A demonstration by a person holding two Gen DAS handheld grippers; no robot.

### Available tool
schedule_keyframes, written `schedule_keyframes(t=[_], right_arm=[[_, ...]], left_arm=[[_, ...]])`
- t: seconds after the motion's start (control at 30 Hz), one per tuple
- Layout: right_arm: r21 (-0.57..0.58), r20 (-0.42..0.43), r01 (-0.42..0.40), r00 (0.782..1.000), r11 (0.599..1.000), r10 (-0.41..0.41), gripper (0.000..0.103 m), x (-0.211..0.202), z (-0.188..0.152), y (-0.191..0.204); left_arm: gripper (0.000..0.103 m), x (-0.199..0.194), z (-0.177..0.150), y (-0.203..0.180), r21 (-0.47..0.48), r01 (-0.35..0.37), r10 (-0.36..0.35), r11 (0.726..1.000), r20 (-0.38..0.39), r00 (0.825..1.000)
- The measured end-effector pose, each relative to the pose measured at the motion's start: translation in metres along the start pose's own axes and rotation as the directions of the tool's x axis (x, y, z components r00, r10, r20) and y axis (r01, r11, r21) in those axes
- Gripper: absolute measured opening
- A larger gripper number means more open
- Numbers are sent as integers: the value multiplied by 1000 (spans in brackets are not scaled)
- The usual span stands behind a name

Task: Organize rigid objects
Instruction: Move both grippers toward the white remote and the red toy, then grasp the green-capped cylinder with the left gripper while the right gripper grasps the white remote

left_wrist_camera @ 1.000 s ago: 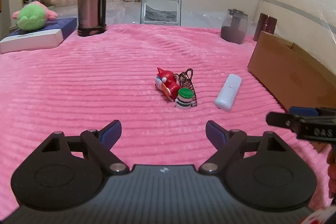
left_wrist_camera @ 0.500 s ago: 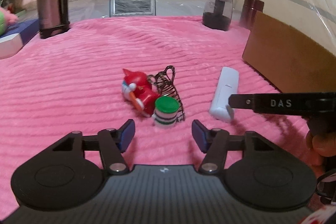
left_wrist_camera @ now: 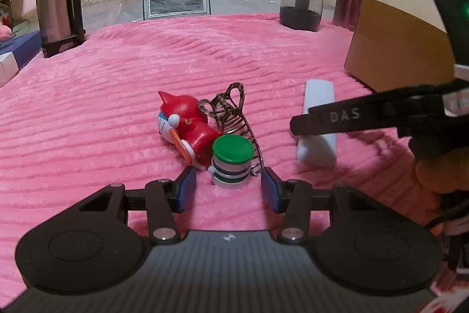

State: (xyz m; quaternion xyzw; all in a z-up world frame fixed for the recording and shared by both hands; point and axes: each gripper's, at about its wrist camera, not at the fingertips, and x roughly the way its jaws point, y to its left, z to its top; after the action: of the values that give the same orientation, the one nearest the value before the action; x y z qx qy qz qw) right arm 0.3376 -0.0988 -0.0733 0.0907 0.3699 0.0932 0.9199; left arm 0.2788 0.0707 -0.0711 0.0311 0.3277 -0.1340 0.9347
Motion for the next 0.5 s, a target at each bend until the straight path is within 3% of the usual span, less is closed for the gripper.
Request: schedule_keyframes(t=[0.13, 0.17, 0.23, 0.3, 0.5], right_arm=[[-45, -28, -10, 1000, 999, 9, 48, 4, 4, 1], [-54, -37, -23, 999, 998, 21, 44, 3, 4, 0], [-40, -52, -66, 997, 997, 64, 22, -4, 5, -8], [-28, -67, -95, 993, 995, 93, 16, -11, 2, -13], [-36, -75, -126, 990, 991, 123, 15, -38, -11, -32]], left_arm=[[45, -1, 0, -2, 5, 4, -4, 1000, 8, 1000], [45, -2, 1, -3, 8, 7, -7, 1000, 10, 1000], [45, -1, 1, -3, 9, 13, -13, 1000, 10, 1000], [45, 0, 1, -5, 7, 14, -14, 1000, 11, 1000], [41, 3, 5, -7, 4, 5, -5, 1000, 21, 1000]])
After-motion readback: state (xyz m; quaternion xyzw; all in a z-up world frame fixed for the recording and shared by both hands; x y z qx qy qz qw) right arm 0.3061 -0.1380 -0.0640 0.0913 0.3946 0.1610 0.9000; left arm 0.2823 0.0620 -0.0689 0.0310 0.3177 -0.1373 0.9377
